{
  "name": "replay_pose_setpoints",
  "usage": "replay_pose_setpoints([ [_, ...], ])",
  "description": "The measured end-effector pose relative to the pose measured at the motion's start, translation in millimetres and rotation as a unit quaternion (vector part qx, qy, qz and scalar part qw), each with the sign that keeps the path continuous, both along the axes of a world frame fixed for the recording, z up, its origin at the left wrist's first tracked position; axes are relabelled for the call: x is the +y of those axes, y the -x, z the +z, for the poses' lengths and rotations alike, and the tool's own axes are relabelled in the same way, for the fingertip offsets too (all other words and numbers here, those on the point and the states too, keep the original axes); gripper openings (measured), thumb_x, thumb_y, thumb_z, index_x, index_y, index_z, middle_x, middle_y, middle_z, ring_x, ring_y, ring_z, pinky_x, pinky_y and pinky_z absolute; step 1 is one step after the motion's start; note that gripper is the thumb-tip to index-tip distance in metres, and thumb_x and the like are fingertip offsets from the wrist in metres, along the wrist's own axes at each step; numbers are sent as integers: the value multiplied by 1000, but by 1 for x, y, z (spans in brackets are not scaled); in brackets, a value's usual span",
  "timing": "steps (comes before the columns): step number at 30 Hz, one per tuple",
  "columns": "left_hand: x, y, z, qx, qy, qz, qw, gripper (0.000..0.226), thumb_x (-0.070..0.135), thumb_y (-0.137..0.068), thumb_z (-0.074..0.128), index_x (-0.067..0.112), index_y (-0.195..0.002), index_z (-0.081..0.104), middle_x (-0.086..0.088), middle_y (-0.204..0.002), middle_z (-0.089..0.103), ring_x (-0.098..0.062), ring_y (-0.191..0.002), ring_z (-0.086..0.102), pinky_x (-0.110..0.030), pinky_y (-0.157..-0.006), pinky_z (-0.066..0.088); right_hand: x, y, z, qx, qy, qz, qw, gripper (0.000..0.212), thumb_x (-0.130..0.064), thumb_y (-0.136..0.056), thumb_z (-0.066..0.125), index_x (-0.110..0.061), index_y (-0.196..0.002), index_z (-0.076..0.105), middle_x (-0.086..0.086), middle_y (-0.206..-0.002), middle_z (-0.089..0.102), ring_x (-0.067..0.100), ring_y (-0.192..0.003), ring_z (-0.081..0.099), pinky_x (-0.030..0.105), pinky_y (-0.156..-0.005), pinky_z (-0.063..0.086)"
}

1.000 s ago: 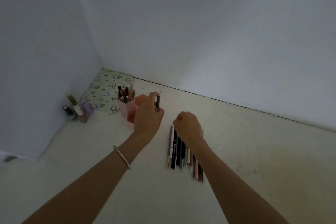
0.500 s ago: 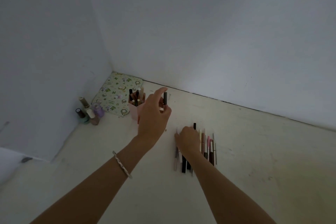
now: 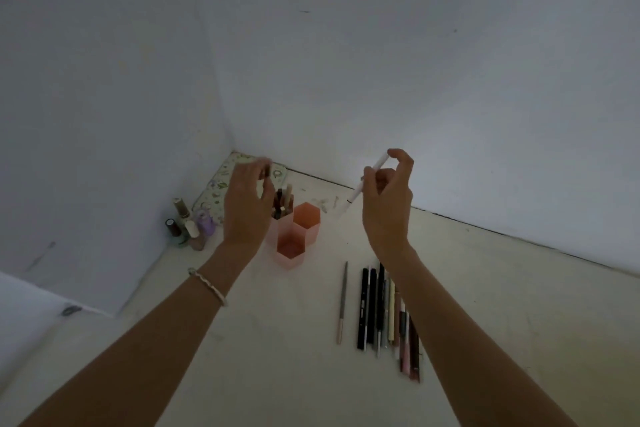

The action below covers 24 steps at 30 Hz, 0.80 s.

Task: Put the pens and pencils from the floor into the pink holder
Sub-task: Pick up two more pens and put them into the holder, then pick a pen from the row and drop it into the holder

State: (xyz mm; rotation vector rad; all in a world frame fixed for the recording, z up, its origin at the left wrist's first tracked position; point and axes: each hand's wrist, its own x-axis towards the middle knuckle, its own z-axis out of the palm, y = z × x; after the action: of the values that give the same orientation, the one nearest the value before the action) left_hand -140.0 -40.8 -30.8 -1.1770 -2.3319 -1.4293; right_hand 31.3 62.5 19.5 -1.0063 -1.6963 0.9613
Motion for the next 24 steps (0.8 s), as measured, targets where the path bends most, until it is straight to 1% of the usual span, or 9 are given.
replay_pose_setpoints([
  [3,-10,-1,-16,38,46,41,997,14,8,-89,65,3,-99,73,-19,-113,61,-35,-110,56,-45,-97,46,-9,15,-2,33,-13,25,999,28,-21,-99,51,-25,-121,35,7,-79,67,12,-66,64,18,-57,49],
  [7,-26,13,-4,21,-13,87,996,31,12,-91,47,7,-117,63,-13,-120,58,-27,-114,51,-39,-98,41,-19,43,-7,63,-30,58,996,27,-22,-97,54,-30,-116,36,-1,-97,67,8,-77,68,25,-68,56],
  [9,-28,18,6,0,-43,81,996,34,9,-88,44,7,-118,60,-12,-118,57,-28,-111,52,-41,-96,45,-26,57,-12,27,-57,81,995,26,-23,-98,53,-32,-115,36,-10,-103,62,8,-84,69,23,-72,57],
  [11,-28,18,12,-7,-68,64,996,34,6,-88,45,7,-118,58,-10,-117,55,-26,-107,55,-36,-94,46,-30,65,-25,-38,-77,99,991,24,-25,-99,52,-32,-116,36,-19,-97,58,8,-84,67,20,-69,55],
  [14,-28,12,18,-30,-86,53,994,33,5,-88,44,9,-118,57,-7,-117,53,-16,-99,55,-15,-87,42,-34,66,-46,-139,-115,133,975,17,-24,-99,51,-24,-115,45,-4,-101,64,18,-88,67,30,-69,56],
  [16,-26,3,22,-43,-93,49,994,32,1,-88,45,8,-117,57,-4,-114,53,-12,-94,54,-16,-83,43,-35,63,-56,-195,-212,140,947,15,-16,-97,55,-11,-109,62,7,-107,66,24,-94,63,34,-80,53],
  [18,-23,-12,27,-41,-107,39,993,27,-1,-85,47,9,-109,57,2,-105,53,-9,-85,52,-18,-77,45,-35,56,-60,-215,-268,116,932,20,-11,-94,55,-8,-108,69,10,-112,65,25,-99,60,35,-90,48],
  [21,-17,-48,26,-40,-100,-39,993,14,7,-82,45,16,-92,50,5,-88,48,-11,-70,47,-18,-64,44,-26,35,-56,-145,-204,48,967,30,-4,-90,48,-8,-115,64,7,-112,63,20,-102,60,33,-90,49],
  [24,-7,-93,5,-46,13,-125,991,16,7,-83,51,21,-87,47,9,-81,46,-6,-64,46,-17,-57,41,-9,6,-52,-110,-144,-14,983,32,1,-89,46,-11,-115,60,3,-109,62,12,-92,60,25,-77,51],
])
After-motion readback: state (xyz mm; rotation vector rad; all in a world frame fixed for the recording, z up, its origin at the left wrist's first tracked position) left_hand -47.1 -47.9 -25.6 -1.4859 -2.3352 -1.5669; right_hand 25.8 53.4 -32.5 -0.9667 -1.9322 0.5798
